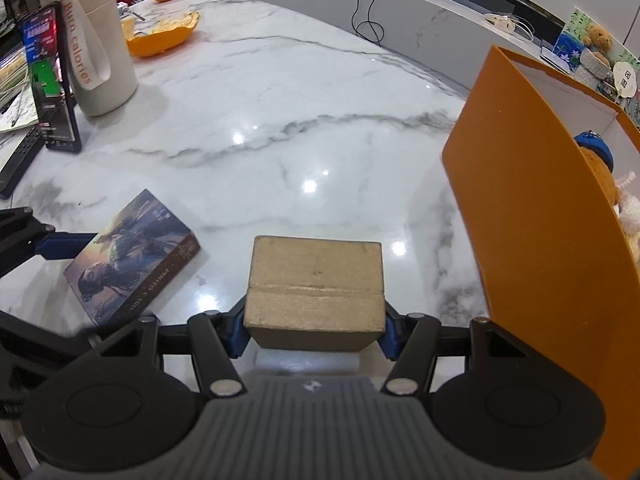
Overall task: Organize objects
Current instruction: 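Lift and carry the book and cube with both grippers over the orange box, then lower book and cube into the box and open both grippers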
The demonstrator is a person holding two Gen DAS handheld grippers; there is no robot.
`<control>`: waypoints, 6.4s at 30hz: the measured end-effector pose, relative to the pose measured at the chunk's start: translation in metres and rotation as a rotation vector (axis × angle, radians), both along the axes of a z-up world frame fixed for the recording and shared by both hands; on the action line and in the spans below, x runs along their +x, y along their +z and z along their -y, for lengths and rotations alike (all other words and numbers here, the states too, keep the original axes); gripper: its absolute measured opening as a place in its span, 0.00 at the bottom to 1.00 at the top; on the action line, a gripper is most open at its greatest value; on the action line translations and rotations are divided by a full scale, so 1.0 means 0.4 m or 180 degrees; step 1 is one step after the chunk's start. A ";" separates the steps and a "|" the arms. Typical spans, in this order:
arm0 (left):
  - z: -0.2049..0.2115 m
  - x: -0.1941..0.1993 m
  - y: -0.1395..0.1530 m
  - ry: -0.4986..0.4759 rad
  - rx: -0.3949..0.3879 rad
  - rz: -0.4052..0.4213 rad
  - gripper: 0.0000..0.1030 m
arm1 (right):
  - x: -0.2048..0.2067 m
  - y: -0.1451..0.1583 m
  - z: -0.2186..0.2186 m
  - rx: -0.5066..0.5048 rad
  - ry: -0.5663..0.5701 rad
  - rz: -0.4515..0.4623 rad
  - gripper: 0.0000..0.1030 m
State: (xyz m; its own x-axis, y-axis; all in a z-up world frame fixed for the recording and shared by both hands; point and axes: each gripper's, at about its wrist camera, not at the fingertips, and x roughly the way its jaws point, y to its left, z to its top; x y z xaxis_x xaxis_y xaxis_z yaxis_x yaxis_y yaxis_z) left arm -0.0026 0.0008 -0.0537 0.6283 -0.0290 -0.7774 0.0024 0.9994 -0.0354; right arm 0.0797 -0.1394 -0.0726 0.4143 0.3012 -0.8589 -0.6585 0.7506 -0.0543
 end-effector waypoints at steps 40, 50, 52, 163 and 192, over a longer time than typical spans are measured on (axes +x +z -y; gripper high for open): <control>0.004 0.050 0.051 0.0037 0.0038 -0.0018 0.64 | 0.009 0.018 0.006 0.0215 -0.0278 0.0029 0.59; 0.036 0.113 0.139 -0.0090 0.0164 0.0180 0.64 | 0.021 0.103 0.035 0.0324 -0.0324 0.0341 0.59; 0.046 0.126 0.154 -0.0133 0.0199 0.0217 0.64 | 0.027 0.121 0.049 0.0367 -0.0366 0.0382 0.59; 0.478 0.549 0.037 -0.1049 0.0550 -0.0390 0.64 | 0.393 0.123 0.466 0.0053 -0.1582 0.0303 0.62; 0.441 0.513 0.101 -0.0989 0.0492 -0.0178 0.92 | 0.322 0.217 0.538 0.0464 -0.1741 0.0429 0.78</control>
State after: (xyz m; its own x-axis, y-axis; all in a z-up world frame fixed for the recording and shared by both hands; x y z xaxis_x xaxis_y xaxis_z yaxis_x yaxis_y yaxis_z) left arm 0.2028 -0.1757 -0.0132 0.5642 -0.0915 -0.8206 0.3096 0.9448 0.1075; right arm 0.2086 -0.3544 0.0140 0.6458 0.1237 -0.7534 -0.1672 0.9858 0.0186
